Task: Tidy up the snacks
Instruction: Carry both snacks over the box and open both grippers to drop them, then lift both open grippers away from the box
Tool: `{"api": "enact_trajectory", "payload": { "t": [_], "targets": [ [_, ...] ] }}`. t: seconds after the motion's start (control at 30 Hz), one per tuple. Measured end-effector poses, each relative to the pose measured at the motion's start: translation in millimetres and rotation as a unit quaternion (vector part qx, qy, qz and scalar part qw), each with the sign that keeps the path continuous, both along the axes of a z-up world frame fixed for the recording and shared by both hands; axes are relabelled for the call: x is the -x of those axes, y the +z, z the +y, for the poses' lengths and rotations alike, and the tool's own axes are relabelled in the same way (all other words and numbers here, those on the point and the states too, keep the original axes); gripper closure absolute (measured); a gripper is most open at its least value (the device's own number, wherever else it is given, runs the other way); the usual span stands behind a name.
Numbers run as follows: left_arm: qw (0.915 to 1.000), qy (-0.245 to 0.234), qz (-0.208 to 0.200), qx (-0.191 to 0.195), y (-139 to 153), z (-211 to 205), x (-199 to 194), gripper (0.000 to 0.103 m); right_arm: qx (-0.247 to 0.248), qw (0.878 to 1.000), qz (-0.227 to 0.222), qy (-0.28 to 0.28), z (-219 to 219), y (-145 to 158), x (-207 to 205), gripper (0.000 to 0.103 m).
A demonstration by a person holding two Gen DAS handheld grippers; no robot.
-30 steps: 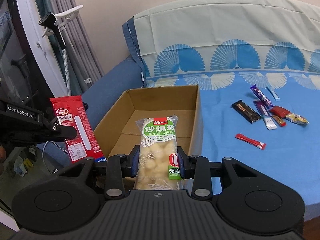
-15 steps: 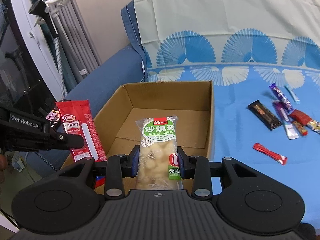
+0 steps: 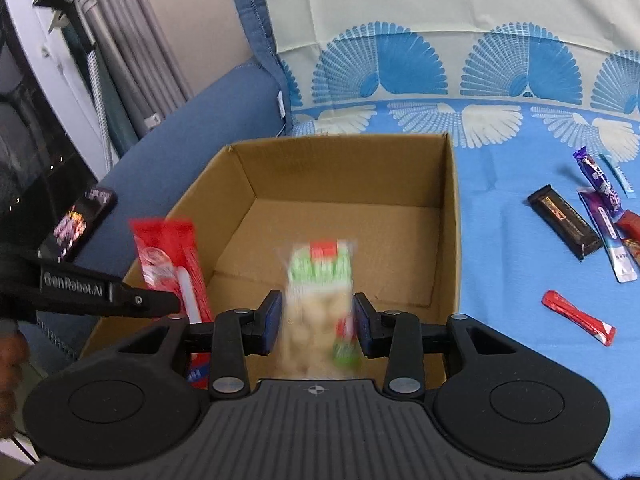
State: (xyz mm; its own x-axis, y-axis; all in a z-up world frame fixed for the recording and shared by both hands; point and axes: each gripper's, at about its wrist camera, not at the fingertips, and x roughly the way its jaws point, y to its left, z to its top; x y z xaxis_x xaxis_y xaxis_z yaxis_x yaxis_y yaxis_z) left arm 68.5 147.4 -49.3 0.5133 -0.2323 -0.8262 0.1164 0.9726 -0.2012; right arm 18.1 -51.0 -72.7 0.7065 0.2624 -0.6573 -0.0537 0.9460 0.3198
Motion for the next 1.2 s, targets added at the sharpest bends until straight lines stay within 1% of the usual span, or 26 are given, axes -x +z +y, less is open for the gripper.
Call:
{"api": "enact_trajectory", "payload": {
  "t": [0.03, 0.07, 0.1, 0.13, 0.17, 0.2, 0.23, 0.33, 0.43, 0.5, 0.6, 0.67, 0.9, 1.07, 1.2],
  "targets": [
    [0.9999, 0.001, -0.015, 0.001, 4.9, 1.2, 0.5, 0.034, -0.002, 1.000, -0.004, -0.004, -1.2, 1.8, -0.8, 0.040],
    [0.9996, 0.010, -0.026, -0.003, 9.5, 2.7, 1.9, 0.000, -0.002, 1.000, -0.011, -0.008, -2.7, 4.9, -1.3, 0.037],
    [0.9988, 0.023, -0.042, -0.004, 14.8, 5.7, 6.2, 0.000, 0.001, 1.000, -0.017, -0.010, -4.0, 8.1, -0.9, 0.033],
    [0.9981, 0.026, -0.056, -0.003, 19.4, 9.5, 11.2, 0.000, 0.005, 1.000, -0.020, -0.011, -5.4, 11.5, 0.7, 0.027],
    [0.9981, 0.021, -0.057, -0.006, 21.8, 10.6, 14.8, 0.000, 0.009, 1.000, -0.021, -0.012, -6.8, 14.1, 3.4, 0.025],
    [0.9983, 0.019, -0.054, -0.012, 22.6, 13.2, 19.7, 0.000, 0.011, 1.000, -0.019, -0.012, -8.0, 17.1, 7.2, 0.020],
    [0.9984, 0.022, -0.049, -0.018, 22.1, 16.7, 25.4, 0.000, 0.012, 1.000, -0.017, -0.012, -8.4, 19.6, 13.0, 0.018],
    [0.9991, 0.028, -0.020, -0.026, 15.6, 27.8, 52.7, 0.000, 0.014, 1.000, -0.001, -0.009, -6.0, 25.3, 38.4, 0.014],
    [0.9982, 0.040, 0.002, -0.045, 11.7, 31.9, 80.6, 0.000, 0.024, 1.000, 0.013, -0.006, 3.1, 31.3, 73.0, 0.013],
    [0.9971, 0.054, 0.012, -0.052, 9.8, 33.6, 100.5, 0.000, 0.033, 0.999, 0.012, -0.003, 9.7, 37.1, 95.4, 0.010],
    [0.9968, 0.060, 0.020, -0.048, 13.7, 35.0, 126.3, 0.000, 0.050, 0.999, 0.001, 0.006, 13.4, 43.4, 122.5, 0.009],
    [0.9970, 0.059, 0.014, -0.047, 19.1, 33.6, 140.6, 0.000, 0.057, 0.998, -0.012, 0.012, 16.0, 49.2, 138.7, 0.008],
    [0.9969, 0.052, -0.035, -0.048, 45.5, 23.1, 186.1, 0.000, 0.066, 0.996, -0.063, 0.013, 15.8, 72.5, 184.5, 0.006],
    [0.9960, 0.047, -0.058, -0.050, 58.7, 14.8, 201.7, 0.000, 0.059, 0.995, -0.078, 0.006, 12.4, 81.0, 205.6, 0.005],
    [0.9947, 0.043, -0.075, -0.055, 67.5, 10.1, 213.8, 0.000, 0.057, 0.994, -0.092, 0.008, 12.1, 86.0, 220.3, 0.001]
  ]
}}
